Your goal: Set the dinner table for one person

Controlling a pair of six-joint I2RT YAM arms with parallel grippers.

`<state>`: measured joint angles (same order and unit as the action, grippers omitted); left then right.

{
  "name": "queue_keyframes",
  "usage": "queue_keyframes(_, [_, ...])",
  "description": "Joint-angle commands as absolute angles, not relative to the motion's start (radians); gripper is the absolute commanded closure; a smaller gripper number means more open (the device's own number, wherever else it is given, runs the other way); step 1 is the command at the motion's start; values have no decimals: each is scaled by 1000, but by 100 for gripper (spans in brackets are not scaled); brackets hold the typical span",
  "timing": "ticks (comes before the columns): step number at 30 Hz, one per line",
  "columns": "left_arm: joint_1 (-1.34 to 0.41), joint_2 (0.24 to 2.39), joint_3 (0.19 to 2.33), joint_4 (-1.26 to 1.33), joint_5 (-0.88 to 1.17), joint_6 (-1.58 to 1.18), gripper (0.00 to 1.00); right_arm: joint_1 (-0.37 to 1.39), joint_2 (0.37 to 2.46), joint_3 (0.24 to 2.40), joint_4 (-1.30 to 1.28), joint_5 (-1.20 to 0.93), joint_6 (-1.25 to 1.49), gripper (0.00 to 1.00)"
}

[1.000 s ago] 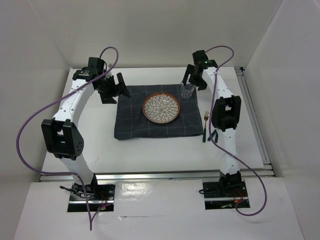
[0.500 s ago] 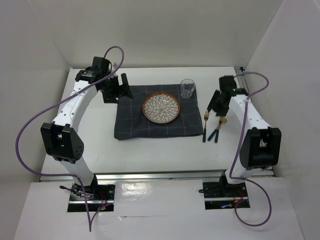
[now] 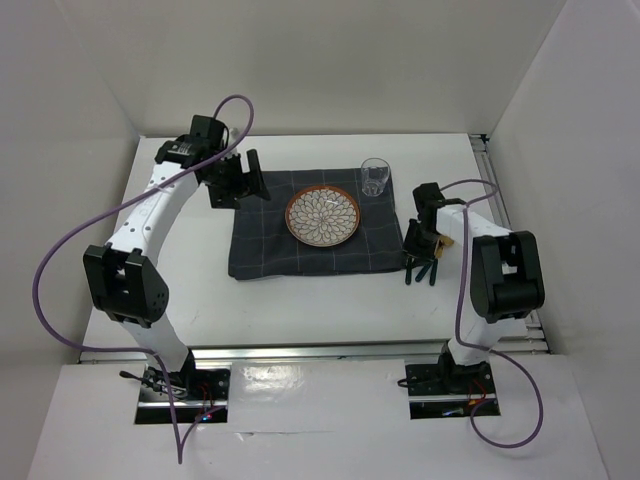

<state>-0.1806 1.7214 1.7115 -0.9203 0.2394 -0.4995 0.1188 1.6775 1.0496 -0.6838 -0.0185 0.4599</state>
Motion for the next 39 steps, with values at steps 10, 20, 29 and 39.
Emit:
queue_keyframes(10, [-184,1675,1686,-933,230,-482,2,126,1713,1052,-620,54,460,65])
queue_keyframes(20, [-184,1693,1695,-933,241,-482,2,95,1704,1032,-620,63,439,64])
queue_keyframes(29, [-193,1694,1695,-933,241,-491,2,95,1655,1097,-666,83,439,51])
queue_keyframes(39, [-193,1694,1695,-933,241,-491,2,95,1703,1059,-635,97,420,59])
